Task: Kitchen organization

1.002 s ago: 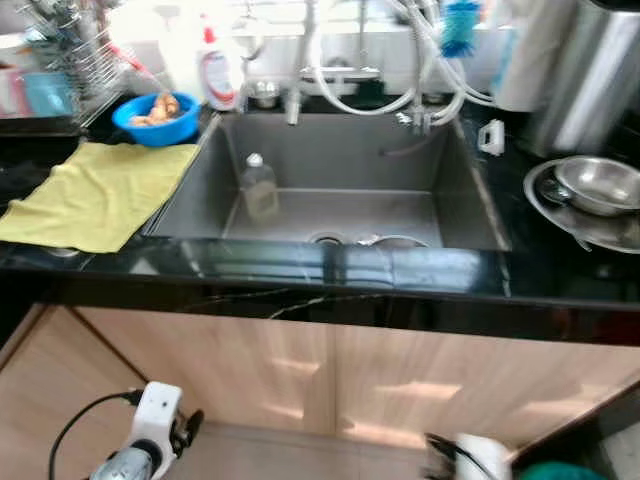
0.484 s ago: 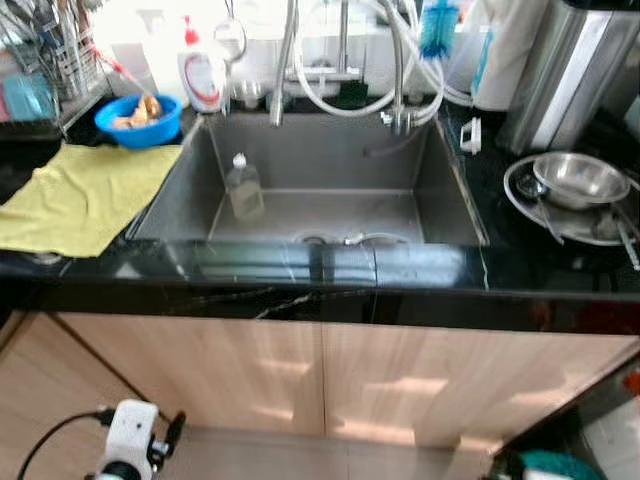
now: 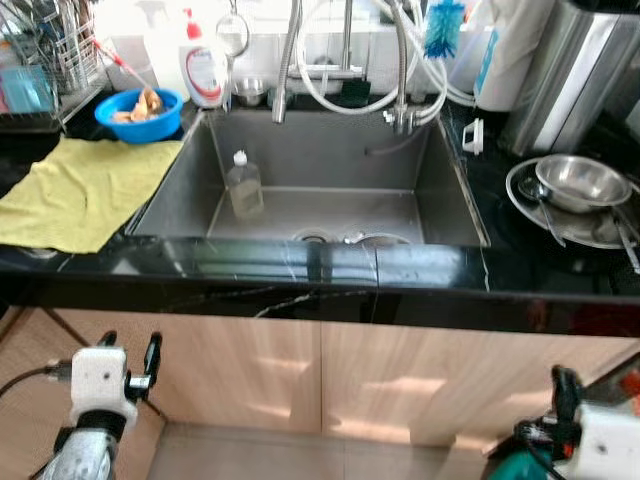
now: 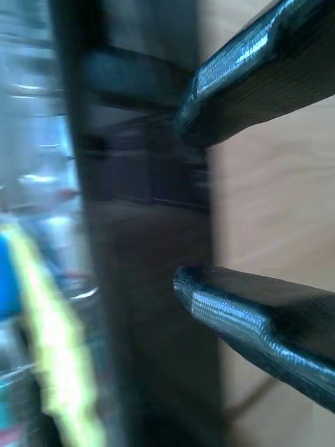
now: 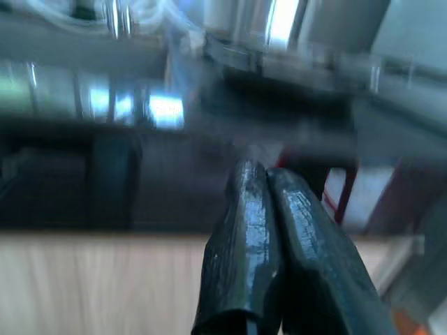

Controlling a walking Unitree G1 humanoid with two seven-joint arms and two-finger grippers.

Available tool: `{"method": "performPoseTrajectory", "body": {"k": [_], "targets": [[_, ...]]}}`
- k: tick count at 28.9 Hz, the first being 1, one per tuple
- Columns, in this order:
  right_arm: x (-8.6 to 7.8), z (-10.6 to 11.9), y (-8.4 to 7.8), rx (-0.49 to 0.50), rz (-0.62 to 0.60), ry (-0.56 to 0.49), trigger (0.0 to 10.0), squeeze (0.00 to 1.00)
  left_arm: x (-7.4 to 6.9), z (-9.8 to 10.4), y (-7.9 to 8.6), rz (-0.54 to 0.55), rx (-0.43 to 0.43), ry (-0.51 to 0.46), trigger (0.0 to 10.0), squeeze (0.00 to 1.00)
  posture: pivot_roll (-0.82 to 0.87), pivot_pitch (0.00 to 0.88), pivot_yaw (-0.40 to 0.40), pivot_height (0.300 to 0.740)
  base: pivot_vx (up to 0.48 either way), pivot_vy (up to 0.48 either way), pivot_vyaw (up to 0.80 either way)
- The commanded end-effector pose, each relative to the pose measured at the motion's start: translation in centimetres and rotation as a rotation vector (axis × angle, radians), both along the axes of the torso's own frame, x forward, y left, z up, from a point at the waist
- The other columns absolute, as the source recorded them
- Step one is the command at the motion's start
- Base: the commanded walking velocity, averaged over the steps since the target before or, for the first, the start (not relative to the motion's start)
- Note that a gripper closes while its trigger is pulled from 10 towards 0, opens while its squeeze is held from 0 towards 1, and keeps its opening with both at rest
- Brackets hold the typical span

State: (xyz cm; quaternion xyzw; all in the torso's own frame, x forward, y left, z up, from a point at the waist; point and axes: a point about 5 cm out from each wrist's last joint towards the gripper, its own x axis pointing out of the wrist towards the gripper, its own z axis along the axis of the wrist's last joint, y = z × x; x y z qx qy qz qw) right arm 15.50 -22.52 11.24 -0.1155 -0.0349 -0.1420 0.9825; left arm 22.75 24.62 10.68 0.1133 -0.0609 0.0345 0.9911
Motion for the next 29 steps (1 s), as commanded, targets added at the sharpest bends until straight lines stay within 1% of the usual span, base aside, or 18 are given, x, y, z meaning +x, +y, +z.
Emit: {"method": "performPoseTrajectory", "body": {"k": [1, 2, 3, 5, 7, 8, 10, 13, 14, 15, 17, 19, 21, 22, 25, 29], "targets": [[0.4, 1.4, -0.2, -0.015, -0.017, -0.031, 10.0, 0.00, 0.9, 2.1, 0.2, 0.011, 0.021, -0.060, 10.0, 0.00, -0.08, 0.000, 0.027, 0.740, 0.000, 0.000, 0.00], [0.8, 2.2, 0.0, -0.019, -0.011, -0.055, 10.0, 0.00, 1.4, 3.2, 0.2, 0.015, 0.020, -0.094, 10.0, 0.00, -0.08, 0.000, 0.029, 0.740, 0.000, 0.000, 0.00], [0.8, 2.2, 0.0, -0.019, -0.011, -0.055, 10.0, 0.00, 1.4, 3.2, 0.2, 0.015, 0.020, -0.094, 10.0, 0.00, -0.08, 0.000, 0.029, 0.740, 0.000, 0.000, 0.00], [1.5, 3.8, 0.1, -0.029, -0.014, -0.090, 10.0, 0.00, 2.1, 5.1, 0.0, -0.001, 0.041, -0.139, 10.0, 0.00, -0.08, 0.000, 0.030, 0.740, 0.000, 0.000, 0.00], [1.9, 4.6, 0.0, -0.034, -0.013, -0.114, 10.0, 0.00, 2.7, 6.2, -0.2, -0.013, 0.040, -0.172, 10.0, 0.00, -0.07, 0.000, 0.030, 0.740, 0.000, 0.000, 0.00], [2.3, 5.1, -0.1, -0.034, -0.012, -0.131, 10.0, 0.00, 3.2, 7.2, -0.7, -0.037, 0.038, -0.197, 10.0, 0.00, -0.08, 0.000, 0.030, 0.740, 0.000, 0.000, 0.00], [2.9, 5.3, -0.2, -0.030, -0.009, -0.140, 10.0, 0.00, 4.1, 8.1, -1.8, -0.085, 0.052, -0.221, 10.0, 0.00, -0.08, 0.000, 0.030, 0.740, 0.000, 0.000, 0.00], [3.7, 5.5, -0.2, -0.016, -0.019, -0.143, 10.0, 0.00, 5.4, 9.0, -3.7, -0.151, 0.007, -0.240, 10.0, 0.00, -0.09, 0.000, 0.035, 0.740, 0.000, 0.000, 0.00], [4.0, 5.6, -0.1, -0.006, -0.019, -0.151, 10.0, 0.00, 6.0, 9.2, -4.4, -0.176, -0.013, -0.244, 10.0, 0.00, -0.09, 0.000, 0.033, 0.740, 0.000, 0.000, 0.00], [4.8, 5.9, -0.1, -0.003, -0.024, -0.163, 10.0, 0.00, 7.0, 9.5, -5.8, -0.220, -0.039, -0.254, 10.0, 0.00, -0.09, 0.000, 0.037, 0.740, 0.000, 0.000, 0.00], [5.4, 6.1, -0.1, 0.003, -0.034, -0.170, 10.0, 0.00, 7.9, 9.7, -7.1, -0.264, -0.061, -0.256, 10.0, 0.00, -0.10, 0.000, 0.042, 0.740, 0.000, 0.000, 0.00], [6.3, 6.7, 0.1, 0.030, -0.028, -0.190, 10.0, 0.00, 8.9, 9.7, -8.8, -0.321, -0.085, -0.227, 10.0, 0.00, -0.14, 0.000, 0.068, 0.740, 0.000, 0.000, 0.00], [7.1, 7.2, 0.2, 0.000, -0.018, -0.197, 10.0, 0.00, 9.5, 9.5, -10.0, -0.362, -0.089, -0.208, 10.0, 0.00, -0.15, 0.000, 0.078, 0.740, 0.000, 0.000, 0.00], [7.5, 7.5, 0.1, 0.005, -0.029, -0.207, 10.0, 0.00, 9.8, 9.5, -10.8, -0.390, -0.105, -0.205, 10.0, 0.00, -0.15, 0.000, 0.081, 0.740, 0.000, 0.000, 0.00], [8.0, 7.9, -0.2, 0.032, -0.060, -0.217, 10.0, 0.00, 10.3, 9.6, -12.2, -0.434, -0.130, -0.205, 10.0, 0.00, -0.15, 0.000, 0.086, 0.740, 0.000, 0.000, 0.00], [8.1, 7.9, -0.2, 0.034, -0.063, -0.216, 10.0, 0.00, 10.5, 9.6, -12.3, -0.437, -0.129, -0.207, 10.0, 0.00, -0.15, 0.000, 0.086, 0.740, 0.000, 0.000, 0.00]]}}
